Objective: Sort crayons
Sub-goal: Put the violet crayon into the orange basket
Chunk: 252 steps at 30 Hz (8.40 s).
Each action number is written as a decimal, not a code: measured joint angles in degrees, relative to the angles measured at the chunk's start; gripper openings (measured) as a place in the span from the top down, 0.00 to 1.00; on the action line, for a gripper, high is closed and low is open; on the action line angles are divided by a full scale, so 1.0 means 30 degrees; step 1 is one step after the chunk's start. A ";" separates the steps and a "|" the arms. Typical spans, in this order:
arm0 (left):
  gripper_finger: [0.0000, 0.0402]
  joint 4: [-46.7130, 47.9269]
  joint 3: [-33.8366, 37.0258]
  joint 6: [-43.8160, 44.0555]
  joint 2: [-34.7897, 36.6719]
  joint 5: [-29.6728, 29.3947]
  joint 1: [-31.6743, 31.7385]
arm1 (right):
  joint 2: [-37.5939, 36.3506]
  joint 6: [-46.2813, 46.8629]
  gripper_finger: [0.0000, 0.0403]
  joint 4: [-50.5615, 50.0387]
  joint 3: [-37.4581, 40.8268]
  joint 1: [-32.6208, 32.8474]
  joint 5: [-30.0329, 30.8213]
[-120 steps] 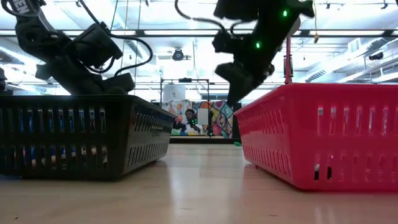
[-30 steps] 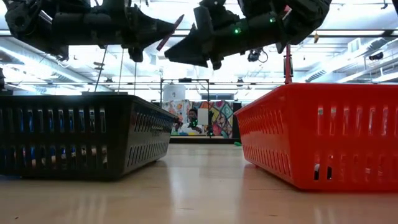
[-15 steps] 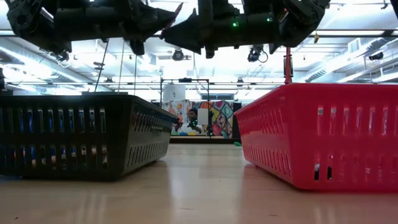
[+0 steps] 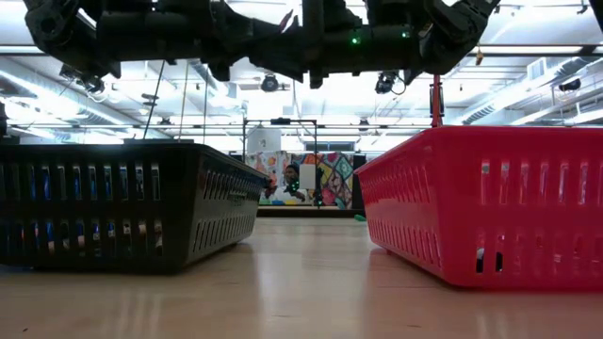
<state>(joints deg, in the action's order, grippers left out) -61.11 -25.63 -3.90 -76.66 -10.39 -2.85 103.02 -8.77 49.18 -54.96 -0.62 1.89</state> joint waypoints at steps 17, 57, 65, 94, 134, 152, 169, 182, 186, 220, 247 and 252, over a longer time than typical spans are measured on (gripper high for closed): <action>0.79 0.0894 0.0036 -0.2059 -0.0016 -0.0430 0.0124 | -0.0182 -0.0570 0.93 -0.2399 0.0000 0.0015 0.2250; 0.63 1.1143 0.0029 -0.2476 -0.0015 -0.1845 0.0124 | -0.5027 3.2781 0.89 -2.5147 -0.0007 0.9101 -0.0919; 0.63 1.0937 0.0029 -0.2471 -0.0015 -0.1800 0.0124 | -0.5027 3.7332 0.89 -2.6472 -0.0007 1.0527 -0.2007; 0.63 1.0427 0.0029 -0.2449 -0.0007 -0.1742 0.0124 | -0.1705 3.7941 0.82 -2.6418 -0.0007 1.0273 -0.7175; 0.65 2.6794 -0.1690 0.8725 0.0109 -0.3085 0.3504 | -0.4357 1.0919 0.78 -1.9310 -0.0585 0.4485 1.1154; 0.65 3.0954 -0.2455 1.4279 0.0000 -0.3371 0.2805 | -0.4342 0.8542 0.78 -1.2005 0.3494 0.3177 0.9270; 0.65 3.1702 -0.2455 1.5137 -0.0595 -0.2107 0.2798 | -0.4342 0.7495 0.78 -0.9540 0.4364 0.2943 0.7824; 0.65 3.1862 -0.2517 1.4942 -0.1399 -0.1494 0.2798 | -0.4342 0.7388 0.78 -0.9358 0.4364 0.2943 0.7831; 0.65 3.1869 -0.2506 1.4847 -0.1406 -0.1424 0.2805 | -0.4342 0.7381 0.78 -0.9358 0.4364 0.2943 0.7826; 0.90 2.9824 -0.2360 1.0329 0.0105 -0.1320 0.2083 | -0.4342 0.7340 0.78 -0.8714 0.4357 0.3089 0.7926; 0.90 1.5634 -0.2419 0.1385 0.1989 -0.1161 0.1173 | -0.4342 0.6020 0.70 -0.3341 0.4342 0.2912 0.8877; 0.90 1.3219 -0.2426 0.0612 0.1935 0.0856 0.1162 | -0.4342 0.4656 0.62 -0.2020 0.4342 0.2863 0.9440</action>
<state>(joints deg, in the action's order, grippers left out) -21.45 -32.91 -2.06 -70.86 -7.83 0.63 90.00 5.20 43.12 -41.93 7.97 30.21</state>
